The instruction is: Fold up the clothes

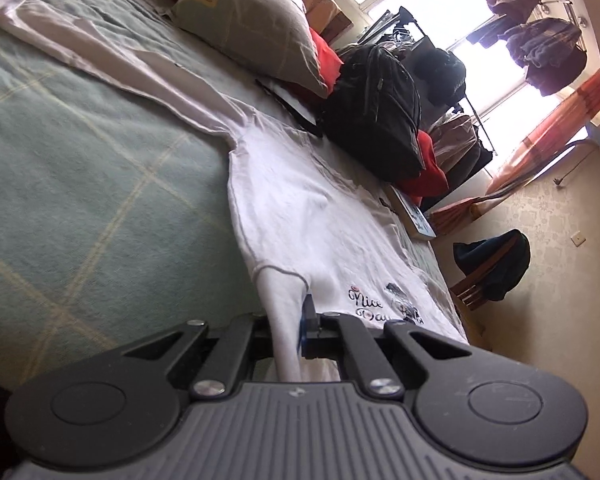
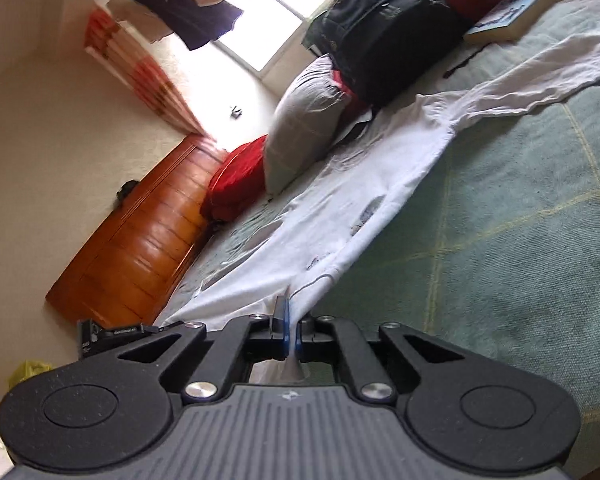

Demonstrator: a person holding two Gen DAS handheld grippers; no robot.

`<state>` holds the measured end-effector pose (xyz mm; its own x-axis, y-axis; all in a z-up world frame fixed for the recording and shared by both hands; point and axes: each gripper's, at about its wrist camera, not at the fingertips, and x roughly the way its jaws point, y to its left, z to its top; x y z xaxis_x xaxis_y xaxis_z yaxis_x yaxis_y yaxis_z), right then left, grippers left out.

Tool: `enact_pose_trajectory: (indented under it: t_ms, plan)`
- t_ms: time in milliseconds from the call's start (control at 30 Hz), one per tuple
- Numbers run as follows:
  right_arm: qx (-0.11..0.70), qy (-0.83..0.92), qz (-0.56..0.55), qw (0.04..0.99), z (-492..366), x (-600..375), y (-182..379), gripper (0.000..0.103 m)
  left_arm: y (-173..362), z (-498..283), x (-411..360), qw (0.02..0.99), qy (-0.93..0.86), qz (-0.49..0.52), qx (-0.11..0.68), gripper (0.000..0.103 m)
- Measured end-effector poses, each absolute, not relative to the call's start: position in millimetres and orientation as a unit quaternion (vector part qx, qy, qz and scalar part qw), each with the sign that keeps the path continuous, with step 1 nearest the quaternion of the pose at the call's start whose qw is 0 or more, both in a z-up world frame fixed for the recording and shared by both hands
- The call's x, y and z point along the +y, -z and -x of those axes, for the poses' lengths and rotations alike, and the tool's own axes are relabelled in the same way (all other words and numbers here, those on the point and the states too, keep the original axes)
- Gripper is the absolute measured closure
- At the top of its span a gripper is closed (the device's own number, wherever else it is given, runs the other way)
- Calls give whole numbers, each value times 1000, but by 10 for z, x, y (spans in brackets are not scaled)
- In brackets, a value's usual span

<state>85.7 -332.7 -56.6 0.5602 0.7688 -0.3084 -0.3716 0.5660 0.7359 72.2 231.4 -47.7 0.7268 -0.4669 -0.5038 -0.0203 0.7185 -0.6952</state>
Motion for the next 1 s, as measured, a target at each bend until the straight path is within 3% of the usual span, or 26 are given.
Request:
enact_pose_trajectory:
  t_ms: [233,400,500,567,700,933,1000]
  plan:
    - [359,-340,-294,818,-780,-3342,704,97,619,-639,2324,855,118,330,382,101]
    - [403,-247,-265,840,-781,-3493,842,79,551,-499,2395,867,84,289,397,99]
    - [381,-212,-243,867,-804,-3603,649,70,307,-433,2417,893,54,230,382,89]
    - [363,-197,-218,884,-876,-3613,474,57,152,-566,2336,905,57,192,374,81]
    - [344,-234,-129,900,-1255,-3198,149,47,-26,-1042,2088,914,92,136,370,67]
    - [406,-296,19,864,-1816,-2107,453,43,433,-2304,1692,890,132,116,420,66]
    - [425,-300,18,854,-1887,-2021,604,43,596,-2641,1635,881,138,121,435,65]
